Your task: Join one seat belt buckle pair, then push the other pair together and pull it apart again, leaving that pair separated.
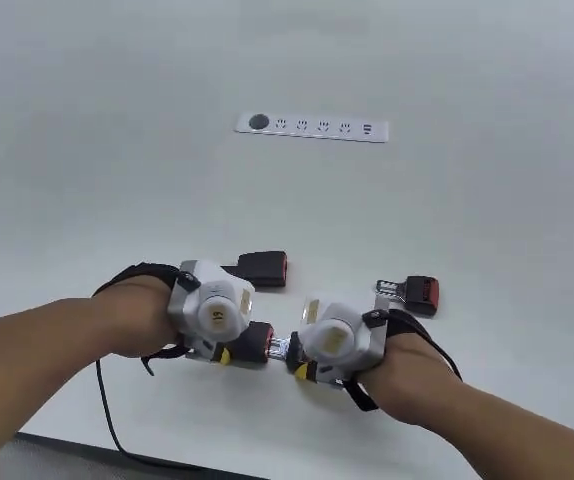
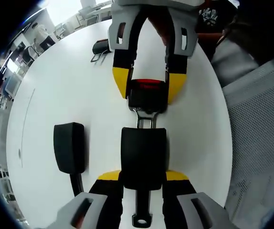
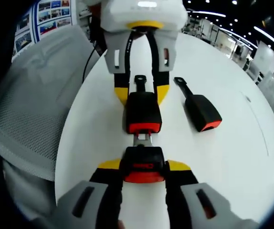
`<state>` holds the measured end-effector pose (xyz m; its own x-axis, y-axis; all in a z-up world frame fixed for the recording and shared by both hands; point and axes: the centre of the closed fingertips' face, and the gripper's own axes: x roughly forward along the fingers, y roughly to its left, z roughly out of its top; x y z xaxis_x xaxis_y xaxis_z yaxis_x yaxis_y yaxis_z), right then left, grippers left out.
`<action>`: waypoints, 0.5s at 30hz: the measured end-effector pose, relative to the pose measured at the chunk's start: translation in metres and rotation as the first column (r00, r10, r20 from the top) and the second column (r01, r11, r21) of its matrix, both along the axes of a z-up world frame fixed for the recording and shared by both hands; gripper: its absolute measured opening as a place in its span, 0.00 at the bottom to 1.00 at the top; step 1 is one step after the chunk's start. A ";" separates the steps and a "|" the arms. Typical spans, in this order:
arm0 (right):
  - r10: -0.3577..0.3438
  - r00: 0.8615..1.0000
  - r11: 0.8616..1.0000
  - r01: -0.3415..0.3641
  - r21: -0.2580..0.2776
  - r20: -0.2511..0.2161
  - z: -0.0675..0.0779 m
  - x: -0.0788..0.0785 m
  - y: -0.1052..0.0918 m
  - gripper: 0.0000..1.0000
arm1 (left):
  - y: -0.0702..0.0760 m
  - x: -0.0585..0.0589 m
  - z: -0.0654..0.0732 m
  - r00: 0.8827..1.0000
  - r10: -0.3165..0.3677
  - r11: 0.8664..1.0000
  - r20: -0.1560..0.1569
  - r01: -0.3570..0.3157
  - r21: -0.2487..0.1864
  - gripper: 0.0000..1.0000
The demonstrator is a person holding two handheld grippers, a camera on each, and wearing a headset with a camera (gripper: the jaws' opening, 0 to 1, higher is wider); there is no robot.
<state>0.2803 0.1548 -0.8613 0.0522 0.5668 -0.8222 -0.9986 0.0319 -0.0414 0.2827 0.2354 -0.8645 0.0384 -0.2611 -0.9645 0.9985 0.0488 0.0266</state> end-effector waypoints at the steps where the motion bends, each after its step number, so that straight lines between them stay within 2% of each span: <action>1: 0.010 1.000 1.000 -0.010 0.000 0.007 0.000 0.000 0.000 0.33 | 0.000 0.000 0.000 1.000 -0.003 1.000 -0.001 0.003 -0.005 0.32; 6: 0.012 1.000 0.999 -0.012 0.033 0.001 0.001 0.001 0.002 0.32 | 0.000 0.000 0.000 1.000 -0.017 1.000 0.001 0.017 -0.015 0.31; 15: -0.002 1.000 0.999 0.002 0.041 0.013 0.001 0.002 0.009 0.32 | 0.000 0.001 -0.001 1.000 0.003 1.000 -0.005 -0.003 -0.014 0.31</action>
